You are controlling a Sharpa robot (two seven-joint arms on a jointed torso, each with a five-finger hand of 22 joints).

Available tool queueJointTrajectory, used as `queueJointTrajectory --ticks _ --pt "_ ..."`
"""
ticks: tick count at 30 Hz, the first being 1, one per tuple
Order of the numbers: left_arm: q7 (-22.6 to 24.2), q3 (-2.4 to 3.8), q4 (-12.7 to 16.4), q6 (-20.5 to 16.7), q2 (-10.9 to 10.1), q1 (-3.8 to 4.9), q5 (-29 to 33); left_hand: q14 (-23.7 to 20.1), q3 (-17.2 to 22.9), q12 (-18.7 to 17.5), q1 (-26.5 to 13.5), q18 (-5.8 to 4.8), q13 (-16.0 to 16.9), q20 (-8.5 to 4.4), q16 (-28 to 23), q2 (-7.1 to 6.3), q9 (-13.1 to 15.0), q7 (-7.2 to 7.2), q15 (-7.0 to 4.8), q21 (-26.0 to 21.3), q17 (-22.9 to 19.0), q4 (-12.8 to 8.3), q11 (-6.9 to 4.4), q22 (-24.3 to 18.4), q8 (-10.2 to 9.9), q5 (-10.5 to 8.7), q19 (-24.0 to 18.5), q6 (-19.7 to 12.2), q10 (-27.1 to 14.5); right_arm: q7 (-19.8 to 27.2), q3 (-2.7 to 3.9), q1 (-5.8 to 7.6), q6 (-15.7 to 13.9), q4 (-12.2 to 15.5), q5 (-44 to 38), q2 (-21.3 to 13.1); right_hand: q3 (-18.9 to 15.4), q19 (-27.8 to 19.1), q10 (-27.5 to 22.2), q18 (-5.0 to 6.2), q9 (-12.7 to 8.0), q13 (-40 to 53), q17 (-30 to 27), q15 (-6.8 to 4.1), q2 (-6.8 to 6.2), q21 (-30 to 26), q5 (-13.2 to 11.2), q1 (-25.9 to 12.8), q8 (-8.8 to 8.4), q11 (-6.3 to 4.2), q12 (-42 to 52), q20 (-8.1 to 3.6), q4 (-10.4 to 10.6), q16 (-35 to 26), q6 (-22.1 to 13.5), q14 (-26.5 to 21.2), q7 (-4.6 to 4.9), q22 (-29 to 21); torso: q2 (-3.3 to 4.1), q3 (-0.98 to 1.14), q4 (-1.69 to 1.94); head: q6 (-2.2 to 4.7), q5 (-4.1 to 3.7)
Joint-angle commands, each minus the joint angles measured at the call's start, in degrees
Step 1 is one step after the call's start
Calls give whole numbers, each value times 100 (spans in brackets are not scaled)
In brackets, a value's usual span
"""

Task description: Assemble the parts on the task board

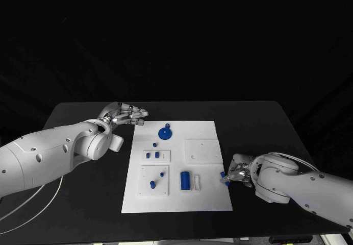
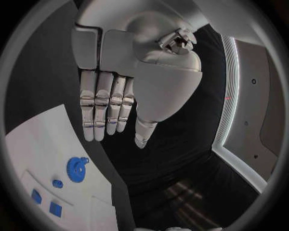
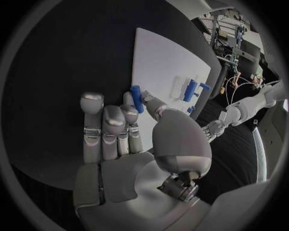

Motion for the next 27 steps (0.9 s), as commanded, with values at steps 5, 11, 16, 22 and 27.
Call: queueJointTrajectory --ticks 5,11,16,22,27 --pt "23 3 13 81 -1 3 31 -39 4 23 -49 -37 6 -2 -14 -8 0 8 3 25 9 24 9 -6 -8 -25 38 -33 -41 71 -36 -44 -140 -98 198 -77 171 283 26 -100 -132 2 32 -22 197 56 15 -30 -40 -30 -52 -37 -26 34 78 24 -16 414 0 0 -1 9 6" --pt "21 3 7 83 -2 3 31 -42 4 23 -44 -36 6 -1 -14 -5 1 10 4 29 12 38 11 -24 -7 -21 40 -46 -47 316 10 -44 -215 -74 424 -195 303 279 73 -114 -202 -64 65 5 312 104 21 88 -43 -13 -125 -12 -268 71 133 31 3 430 -1 0 -4 13 11" --pt "19 3 3 85 2 3 31 -42 4 23 -44 -36 6 -1 -14 -5 1 10 4 29 12 38 11 -24 -7 -21 40 -46 -47 456 57 -43 -261 -52 529 -251 383 274 101 -105 -263 -95 83 26 374 140 24 99 -42 5 -138 13 -471 100 175 33 23 440 2 1 -2 19 5" --pt "16 2 2 86 -1 3 31 -42 4 23 -44 -36 6 -1 -14 -5 1 10 4 29 12 38 11 -24 -7 -21 40 -46 -47 555 155 -41 -356 100 584 -329 382 267 103 -90 -377 -121 79 30 427 165 27 28 -41 5 -129 23 -590 116 207 28 22 437 1 3 -5 12 18" --pt "16 1 1 97 2 3 31 -42 4 23 -44 -36 6 -1 -14 -5 1 10 4 29 12 38 11 -24 -7 -21 40 -46 -47 629 230 -32 -333 408 731 -395 379 261 105 -92 -415 -133 91 39 456 191 30 36 -43 11 -126 32 -629 135 223 29 28 442 0 -2 -4 0 19"
